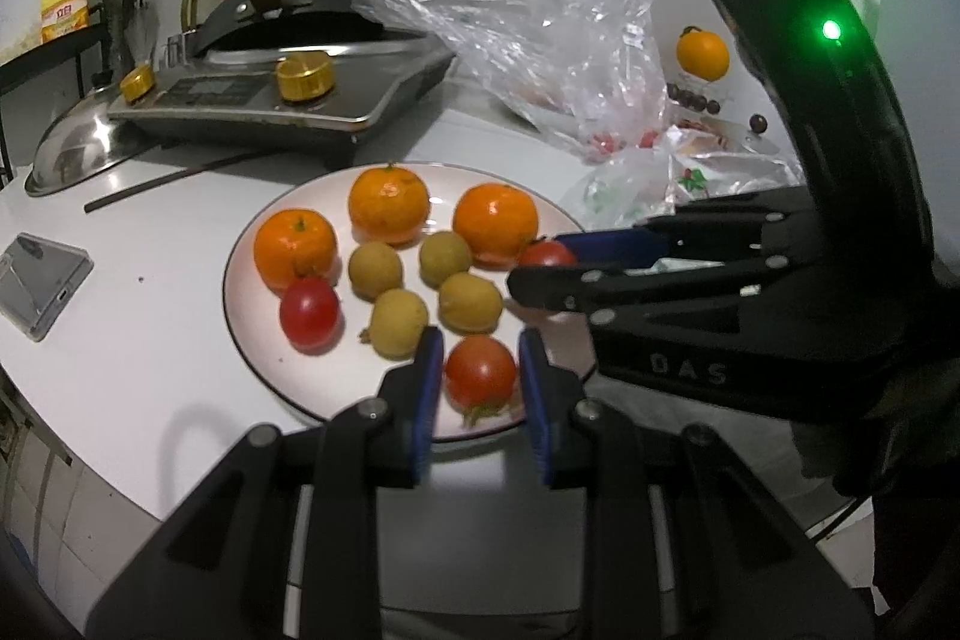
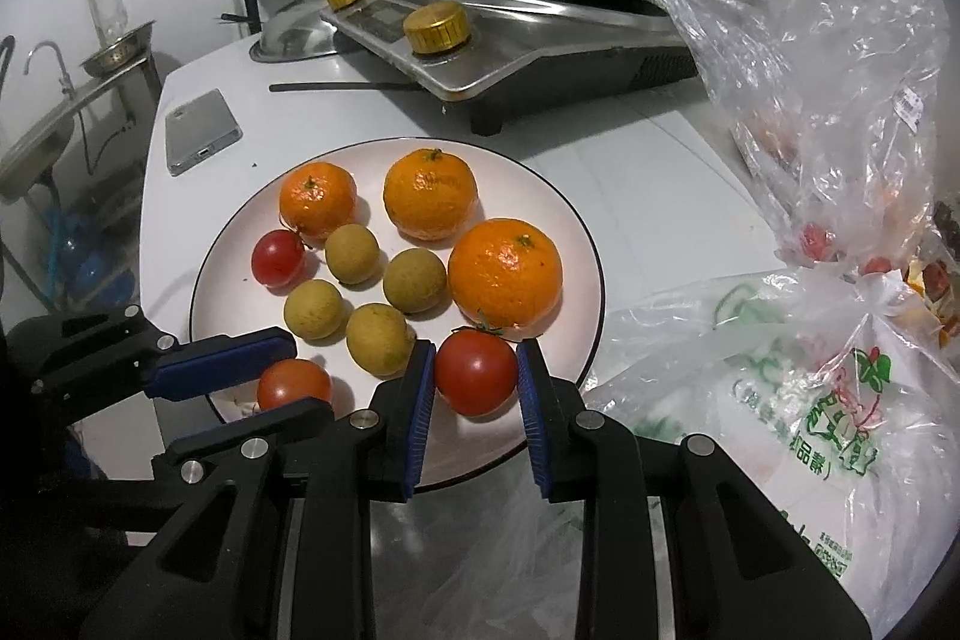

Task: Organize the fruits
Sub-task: 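Open the left tool to drop the tomato while the right tool releases its tomato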

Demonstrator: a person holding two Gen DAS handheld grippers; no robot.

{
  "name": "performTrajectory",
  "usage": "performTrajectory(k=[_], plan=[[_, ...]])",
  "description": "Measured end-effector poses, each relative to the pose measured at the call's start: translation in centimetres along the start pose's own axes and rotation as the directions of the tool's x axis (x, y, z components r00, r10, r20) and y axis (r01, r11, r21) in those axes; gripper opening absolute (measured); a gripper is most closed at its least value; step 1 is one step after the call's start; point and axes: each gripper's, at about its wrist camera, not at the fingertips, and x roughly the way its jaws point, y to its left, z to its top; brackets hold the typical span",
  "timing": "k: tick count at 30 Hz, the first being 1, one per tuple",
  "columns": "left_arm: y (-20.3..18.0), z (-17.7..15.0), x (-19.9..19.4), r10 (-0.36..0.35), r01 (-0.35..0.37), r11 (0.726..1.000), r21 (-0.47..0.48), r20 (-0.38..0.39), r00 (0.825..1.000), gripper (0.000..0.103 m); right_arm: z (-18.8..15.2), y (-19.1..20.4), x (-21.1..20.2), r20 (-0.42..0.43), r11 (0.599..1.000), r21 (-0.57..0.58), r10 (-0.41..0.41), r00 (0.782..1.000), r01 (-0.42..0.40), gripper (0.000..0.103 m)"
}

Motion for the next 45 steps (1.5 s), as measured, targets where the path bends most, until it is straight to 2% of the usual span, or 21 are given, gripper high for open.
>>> performTrajectory(k=[22,45], plan=[[-0.3,-0.1,-0.7,0.005,-0.005,1.0,0.006,0.0,1.0,0.028,-0.1,0.1,-0.6,0.003,1.0,0.026,0.008,1.0,-0.008,0.031],[0.8,-0.1,-1.1,0.08,-0.08,0.997,0.005,-0.003,0.997,0.028,-0.6,-0.6,-1.9,0.034,0.999,0.046,0.018,0.999,-0.019,0.031]])
